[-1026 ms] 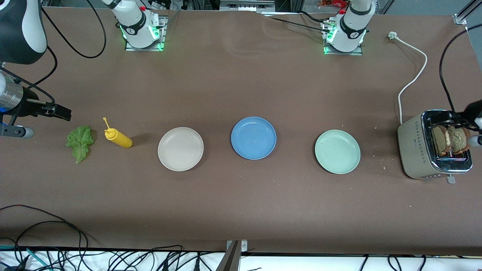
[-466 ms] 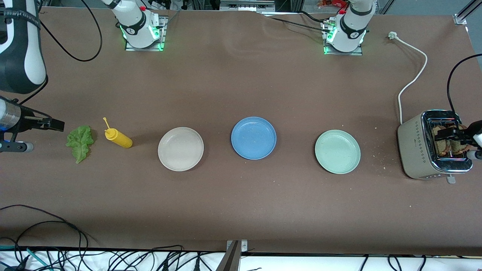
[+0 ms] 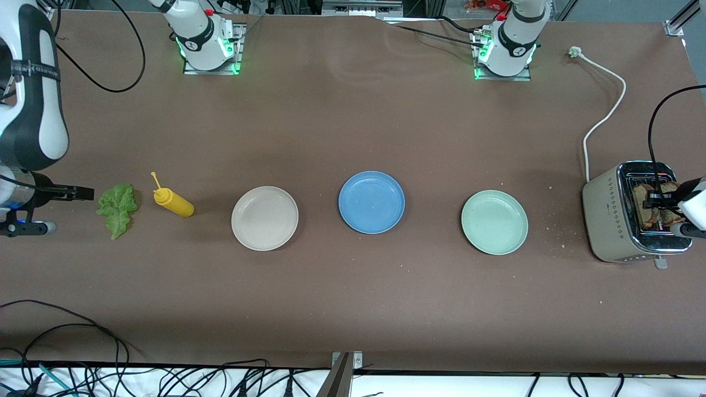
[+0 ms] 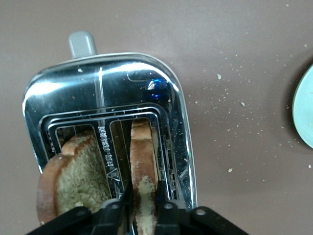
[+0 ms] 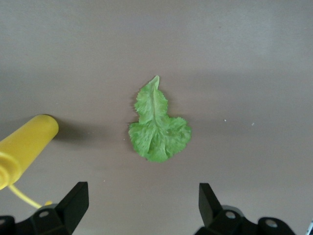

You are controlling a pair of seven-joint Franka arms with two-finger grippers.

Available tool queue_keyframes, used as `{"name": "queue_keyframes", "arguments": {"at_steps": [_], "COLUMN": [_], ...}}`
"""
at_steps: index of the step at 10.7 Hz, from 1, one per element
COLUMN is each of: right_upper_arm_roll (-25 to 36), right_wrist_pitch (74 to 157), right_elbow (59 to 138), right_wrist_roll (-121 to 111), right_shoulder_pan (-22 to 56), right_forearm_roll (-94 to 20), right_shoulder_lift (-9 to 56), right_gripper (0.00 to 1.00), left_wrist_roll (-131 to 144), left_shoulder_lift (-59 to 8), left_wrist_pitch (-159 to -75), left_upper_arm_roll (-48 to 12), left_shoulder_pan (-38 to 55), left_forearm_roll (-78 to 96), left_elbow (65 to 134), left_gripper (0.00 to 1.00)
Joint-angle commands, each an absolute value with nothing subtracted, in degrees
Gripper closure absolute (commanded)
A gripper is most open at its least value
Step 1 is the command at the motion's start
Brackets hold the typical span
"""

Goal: Make sandwich in blue plate with both arms
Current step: 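Carry the bread slice to the blue plate while the right gripper grasps lettuce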

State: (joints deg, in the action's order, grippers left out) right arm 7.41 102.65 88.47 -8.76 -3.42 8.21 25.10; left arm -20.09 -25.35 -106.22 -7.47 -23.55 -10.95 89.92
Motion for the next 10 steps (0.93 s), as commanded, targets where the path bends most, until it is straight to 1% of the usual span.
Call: {"name": "queue_keyframes", "arguments": {"at_steps": [1, 3, 6, 8, 9, 10], "right_upper_arm_roll": [7.56, 7.56, 7.56, 7.56, 7.56, 7.56], "right_wrist_pitch": [104.94, 105.38, 110.02, 113.80, 115.82, 117.23], "right_elbow": [88.59, 88.68, 90.08, 92.45, 93.68, 94.47], "right_wrist_roll": [-12.47, -12.74, -13.79, -13.97, -14.06, -14.06], "right_shoulder_pan": [-5.01, -6.15, -7.29, -7.99, -8.08, -8.26], "right_forearm_roll": [6.86, 6.07, 6.06, 5.80, 5.10, 4.84], "right_shoulder_lift": [29.51, 32.07, 36.11, 37.35, 38.14, 38.67], "right_gripper": [0.00, 0.00, 0.00, 0.00, 0.00, 0.00], "left_wrist_roll": [-16.61, -16.61, -16.70, -16.61, -16.44, -14.78], "left_shoulder_lift": [-25.84, -25.23, -22.07, -21.45, -21.45, -21.36], "left_wrist_pitch": [-104.68, -102.76, -97.84, -89.43, -85.38, -82.91], "left_upper_arm_roll": [-7.56, -7.56, -8.26, -11.32, -13.95, -16.67], "left_shoulder_pan": [-23.55, -23.47, -23.29, -23.29, -23.20, -22.86], "left_forearm_roll": [-12.22, -12.04, -12.56, -12.66, -12.74, -12.22], "left_elbow": [89.30, 88.34, 86.41, 80.89, 77.73, 75.96], "left_gripper": [1.00, 1.00, 1.00, 1.00, 1.00, 1.00]}}
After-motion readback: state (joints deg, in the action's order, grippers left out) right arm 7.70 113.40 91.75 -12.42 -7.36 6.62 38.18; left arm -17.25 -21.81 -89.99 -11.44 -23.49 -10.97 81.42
